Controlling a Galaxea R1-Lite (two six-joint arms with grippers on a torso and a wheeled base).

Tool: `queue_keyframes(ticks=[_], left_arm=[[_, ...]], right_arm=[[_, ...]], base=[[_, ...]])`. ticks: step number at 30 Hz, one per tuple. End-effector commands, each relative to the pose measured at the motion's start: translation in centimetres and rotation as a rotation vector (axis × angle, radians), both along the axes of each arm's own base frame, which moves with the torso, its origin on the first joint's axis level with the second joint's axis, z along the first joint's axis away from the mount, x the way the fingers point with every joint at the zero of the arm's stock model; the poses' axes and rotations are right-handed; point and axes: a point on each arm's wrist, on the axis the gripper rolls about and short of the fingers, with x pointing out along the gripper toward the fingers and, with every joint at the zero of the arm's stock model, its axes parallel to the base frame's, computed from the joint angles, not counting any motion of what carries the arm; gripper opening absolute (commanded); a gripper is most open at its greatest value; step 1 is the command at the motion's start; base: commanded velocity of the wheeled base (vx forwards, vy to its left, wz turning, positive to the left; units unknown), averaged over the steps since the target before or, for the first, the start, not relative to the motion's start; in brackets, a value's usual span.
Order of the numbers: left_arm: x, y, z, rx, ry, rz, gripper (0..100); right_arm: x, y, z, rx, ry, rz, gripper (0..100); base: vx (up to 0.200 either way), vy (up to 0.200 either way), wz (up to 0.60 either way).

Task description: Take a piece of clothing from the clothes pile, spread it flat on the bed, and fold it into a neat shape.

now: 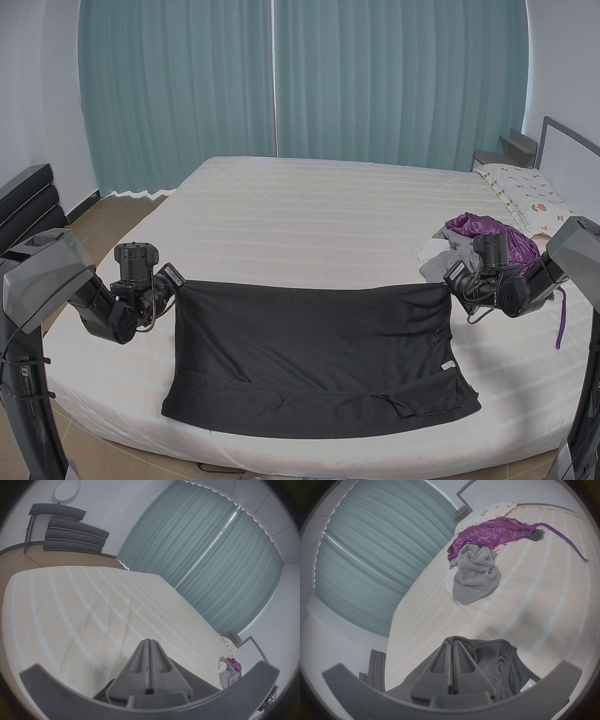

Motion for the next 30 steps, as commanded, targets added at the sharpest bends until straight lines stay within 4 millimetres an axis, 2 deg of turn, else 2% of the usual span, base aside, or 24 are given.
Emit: queue_keyframes(ticks=[1,8,13,15,23,25,27,30], left_arm=[[-0.1,0.1,-0.6,0.006,0.021,0.001,0],[-1.6,0.2,-1.6,0.039,0.081,-0.013,0],[-3.7,0.4,-2.0,0.068,0.138,-0.028,0],[-5.3,0.1,-3.0,0.077,0.194,-0.044,0],[-8.7,-0.4,-5.3,0.09,0.311,-0.077,0],[-8.8,-0.5,-5.4,0.089,0.315,-0.078,0],[-9.9,-0.8,-6.2,0.096,0.344,-0.095,0],[-10.5,-1.0,-7.1,0.1,0.368,-0.106,0]], right_arm=[[-0.2,0.0,-0.1,-0.001,0.009,0.003,0],[-2.0,-0.2,0.3,0.002,0.037,0.021,0],[-4.6,-0.3,0.6,0.011,0.081,0.072,0],[-5.9,-0.4,0.0,-0.003,0.121,0.103,0],[-8.0,-0.3,-2.5,-0.046,0.224,0.154,0],[-8.1,-0.3,-2.6,-0.048,0.232,0.156,0],[-8.5,-0.3,-3.8,-0.072,0.272,0.175,0],[-8.7,-0.4,-5.0,-0.099,0.309,0.201,0]], base=[[0.0,0.0,0.0],[0.0,0.0,0.0],[0.0,0.0,0.0],[0.0,0.0,0.0],[0.0,0.0,0.0],[0.0,0.0,0.0],[0.0,0.0,0.0],[0.0,0.0,0.0]])
